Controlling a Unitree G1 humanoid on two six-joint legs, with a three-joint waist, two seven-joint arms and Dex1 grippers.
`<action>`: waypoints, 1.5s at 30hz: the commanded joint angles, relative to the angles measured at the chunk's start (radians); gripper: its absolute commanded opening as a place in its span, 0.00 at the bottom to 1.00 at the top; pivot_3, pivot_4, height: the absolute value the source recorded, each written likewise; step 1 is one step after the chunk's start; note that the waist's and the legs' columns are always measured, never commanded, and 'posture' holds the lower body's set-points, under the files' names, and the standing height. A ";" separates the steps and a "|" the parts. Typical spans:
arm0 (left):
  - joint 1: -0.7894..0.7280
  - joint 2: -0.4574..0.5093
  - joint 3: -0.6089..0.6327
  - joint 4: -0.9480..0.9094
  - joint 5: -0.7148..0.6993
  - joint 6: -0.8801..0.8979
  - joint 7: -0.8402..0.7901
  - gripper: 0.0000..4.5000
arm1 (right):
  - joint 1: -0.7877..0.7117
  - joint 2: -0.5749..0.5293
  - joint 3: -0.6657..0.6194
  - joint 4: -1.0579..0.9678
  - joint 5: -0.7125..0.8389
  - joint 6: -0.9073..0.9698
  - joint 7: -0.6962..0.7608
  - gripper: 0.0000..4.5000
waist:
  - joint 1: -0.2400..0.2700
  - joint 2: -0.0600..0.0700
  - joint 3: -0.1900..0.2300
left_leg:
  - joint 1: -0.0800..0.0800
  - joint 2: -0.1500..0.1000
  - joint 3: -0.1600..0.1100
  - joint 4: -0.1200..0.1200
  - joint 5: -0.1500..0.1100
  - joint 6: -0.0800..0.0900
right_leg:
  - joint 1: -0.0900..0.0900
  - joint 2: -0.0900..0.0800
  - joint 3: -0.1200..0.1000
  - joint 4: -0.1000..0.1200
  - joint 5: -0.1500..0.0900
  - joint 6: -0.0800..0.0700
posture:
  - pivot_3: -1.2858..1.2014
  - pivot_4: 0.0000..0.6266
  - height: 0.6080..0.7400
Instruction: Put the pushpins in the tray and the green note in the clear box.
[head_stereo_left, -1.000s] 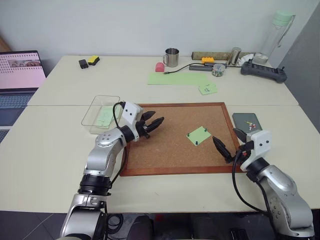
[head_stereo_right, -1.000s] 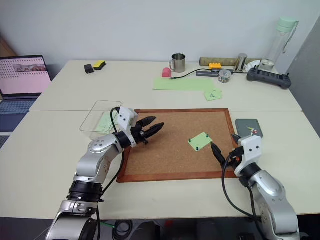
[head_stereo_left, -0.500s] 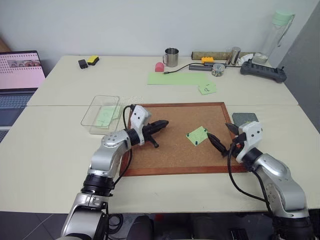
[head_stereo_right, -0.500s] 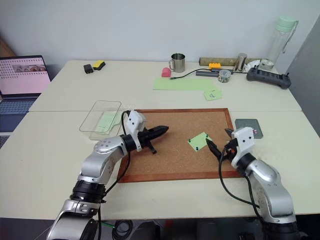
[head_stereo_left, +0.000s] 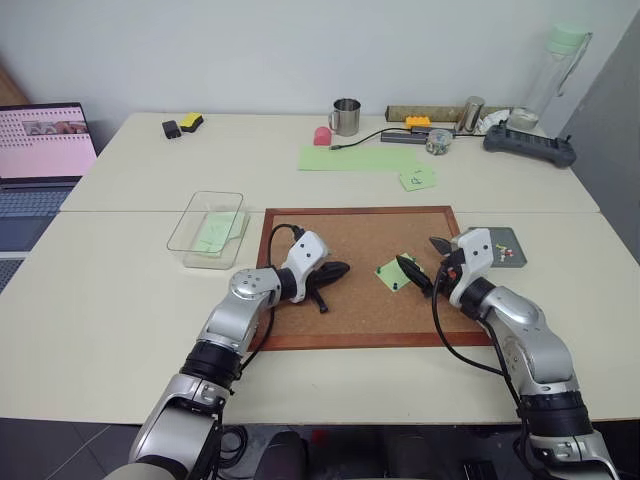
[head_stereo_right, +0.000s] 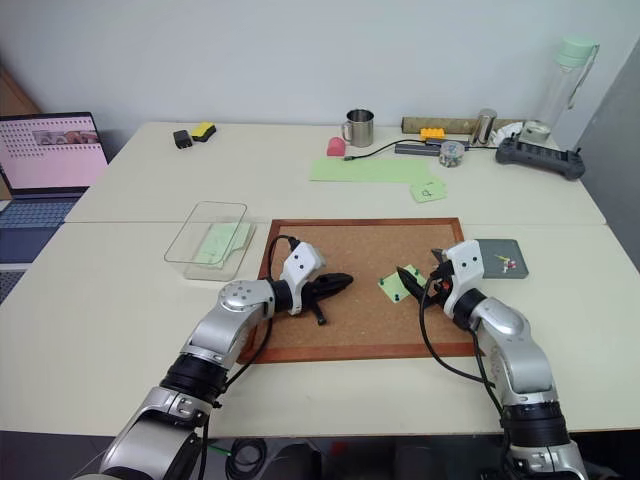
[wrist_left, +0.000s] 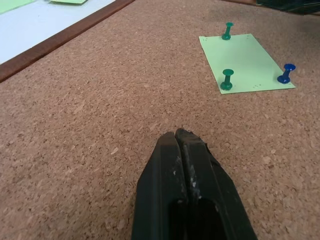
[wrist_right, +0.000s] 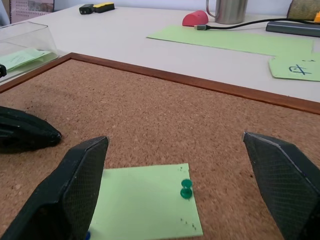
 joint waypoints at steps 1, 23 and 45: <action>0.007 0.001 -0.023 0.037 0.038 0.000 0.003 0.01 | -0.030 0.003 0.002 0.050 -0.020 -0.040 0.013 1.00 | 0.001 0.000 0.000 | 0.000 0.000 0.000 0.000 0.000 0.000 | 0.000 0.000 0.000 0.000 0.000 0.000 | 0.52 0.24 1.00; 0.003 0.009 -0.006 -0.006 0.035 0.022 0.007 0.00 | -0.061 0.029 0.019 0.155 -0.057 -0.064 0.014 0.04 | -0.001 0.000 0.000 | 0.000 0.000 0.000 0.000 0.000 0.000 | 0.000 0.000 0.000 0.000 0.000 0.000 | 0.52 0.24 1.00; -0.006 0.005 -0.001 0.001 0.033 0.027 0.002 0.00 | -0.035 0.032 -0.088 -0.117 0.060 -0.001 -0.031 0.01 | -0.006 0.000 0.000 | -0.001 0.000 -0.001 -0.001 0.000 0.000 | -0.001 0.000 0.000 0.000 0.000 0.000 | 0.52 0.24 1.00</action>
